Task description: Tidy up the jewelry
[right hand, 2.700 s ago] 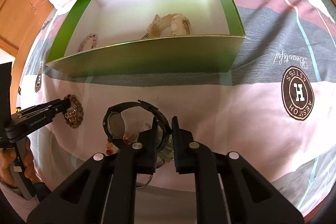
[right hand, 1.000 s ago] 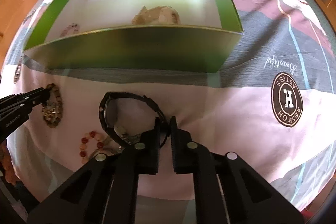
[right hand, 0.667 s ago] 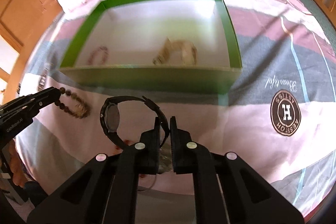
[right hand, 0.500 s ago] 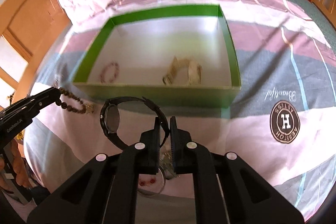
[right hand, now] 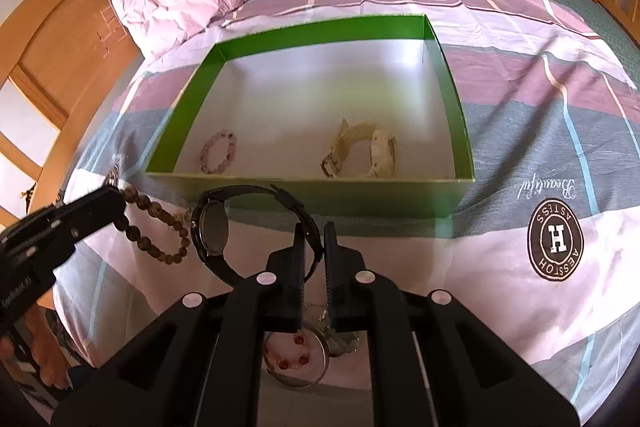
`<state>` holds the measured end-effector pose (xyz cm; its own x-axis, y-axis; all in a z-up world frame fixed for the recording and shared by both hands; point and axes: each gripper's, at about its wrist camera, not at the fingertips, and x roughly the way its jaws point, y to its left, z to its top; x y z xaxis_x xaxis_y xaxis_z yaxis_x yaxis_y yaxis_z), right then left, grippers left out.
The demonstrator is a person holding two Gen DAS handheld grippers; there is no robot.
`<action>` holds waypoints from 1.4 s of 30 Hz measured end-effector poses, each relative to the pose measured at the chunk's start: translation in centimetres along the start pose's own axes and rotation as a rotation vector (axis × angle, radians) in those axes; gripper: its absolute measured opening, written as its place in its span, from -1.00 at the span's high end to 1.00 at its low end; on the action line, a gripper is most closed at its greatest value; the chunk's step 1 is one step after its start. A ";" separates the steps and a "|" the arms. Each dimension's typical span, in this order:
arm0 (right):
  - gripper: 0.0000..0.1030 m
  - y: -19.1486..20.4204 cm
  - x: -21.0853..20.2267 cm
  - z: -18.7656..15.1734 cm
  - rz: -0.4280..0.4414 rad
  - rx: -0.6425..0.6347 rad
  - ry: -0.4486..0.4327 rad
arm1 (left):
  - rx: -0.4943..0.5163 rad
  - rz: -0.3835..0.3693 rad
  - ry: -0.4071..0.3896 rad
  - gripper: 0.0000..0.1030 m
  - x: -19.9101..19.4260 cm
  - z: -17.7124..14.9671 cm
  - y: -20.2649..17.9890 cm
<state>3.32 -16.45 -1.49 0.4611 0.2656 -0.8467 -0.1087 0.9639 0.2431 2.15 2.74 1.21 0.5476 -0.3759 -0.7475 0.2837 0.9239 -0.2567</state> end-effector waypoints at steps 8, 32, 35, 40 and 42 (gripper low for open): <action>0.83 -1.2 0.1 3.1 0.023 0.089 -0.139 | -0.064 -0.033 -0.088 0.76 0.6 4.5 0.5; 0.12 -0.5 -1.0 0.4 0.035 -0.017 0.018 | -0.032 0.104 0.044 0.26 1.7 1.6 2.3; 0.28 -1.1 1.0 -0.9 0.010 -0.016 0.123 | -0.052 0.139 0.128 0.26 2.6 -1.1 3.4; 0.29 -2.7 5.0 -3.5 -0.092 -0.024 0.314 | -0.107 0.181 0.198 0.19 4.6 -2.1 5.3; 0.28 -2.6 5.6 -4.0 -0.095 -0.035 0.340 | -0.140 0.184 0.210 0.03 5.0 -2.1 6.1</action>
<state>2.64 -17.40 -8.77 0.1516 0.1602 -0.9754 -0.1124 0.9832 0.1441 4.92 6.62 -5.36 0.4010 -0.1920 -0.8957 0.0762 0.9814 -0.1763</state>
